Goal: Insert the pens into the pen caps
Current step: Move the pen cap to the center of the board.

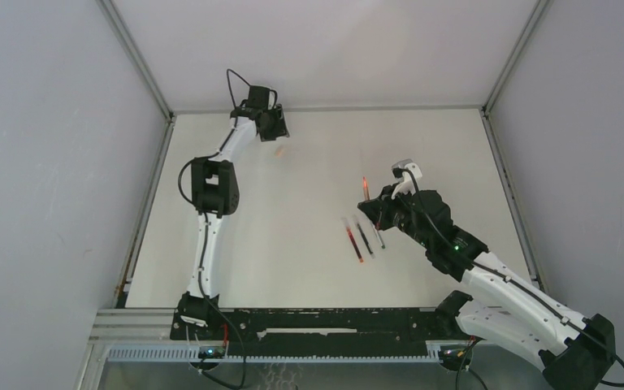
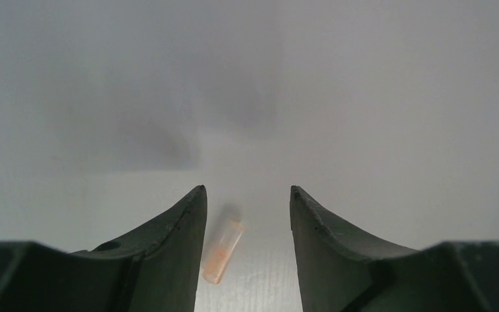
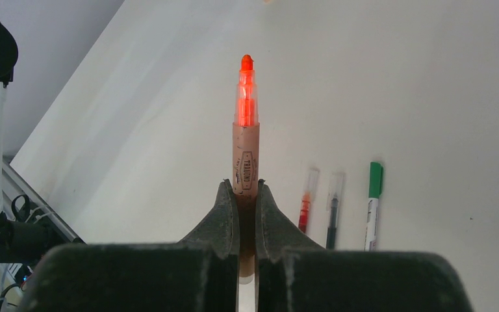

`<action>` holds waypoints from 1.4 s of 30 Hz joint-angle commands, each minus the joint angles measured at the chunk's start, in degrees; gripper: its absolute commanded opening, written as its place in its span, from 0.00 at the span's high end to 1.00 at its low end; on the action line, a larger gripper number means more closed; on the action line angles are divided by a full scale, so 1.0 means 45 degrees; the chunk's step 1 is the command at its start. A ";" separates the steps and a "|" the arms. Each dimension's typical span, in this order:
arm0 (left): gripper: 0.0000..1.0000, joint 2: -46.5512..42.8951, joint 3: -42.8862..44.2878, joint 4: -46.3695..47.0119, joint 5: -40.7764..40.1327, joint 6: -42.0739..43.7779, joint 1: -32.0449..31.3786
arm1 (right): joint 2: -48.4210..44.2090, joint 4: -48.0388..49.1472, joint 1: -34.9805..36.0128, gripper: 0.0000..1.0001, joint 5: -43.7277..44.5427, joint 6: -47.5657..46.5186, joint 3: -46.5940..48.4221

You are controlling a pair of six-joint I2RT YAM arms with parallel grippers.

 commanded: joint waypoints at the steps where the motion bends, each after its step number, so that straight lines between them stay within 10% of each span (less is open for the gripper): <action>1: 0.46 -0.0602 -0.0361 -0.0981 -0.0416 0.0546 -0.0028 | -0.0034 0.0517 -0.0097 1.00 -0.0133 -0.0067 0.0006; 21: 0.61 -0.0644 -0.0326 -0.3408 -0.2481 0.2920 -0.1182 | -0.0090 0.0388 -0.0179 1.00 -0.0133 -0.0038 0.0007; 31: 0.88 -0.0768 -0.0543 -0.3656 -0.2532 0.3082 -0.1242 | -0.0381 0.0147 -0.0181 1.00 -0.0396 -0.0057 -0.0006; 42: 0.94 -0.6427 -0.9724 -0.0894 -0.2643 0.1885 -0.2753 | -0.0660 0.0399 -0.0176 1.00 -0.0588 0.0025 -0.0343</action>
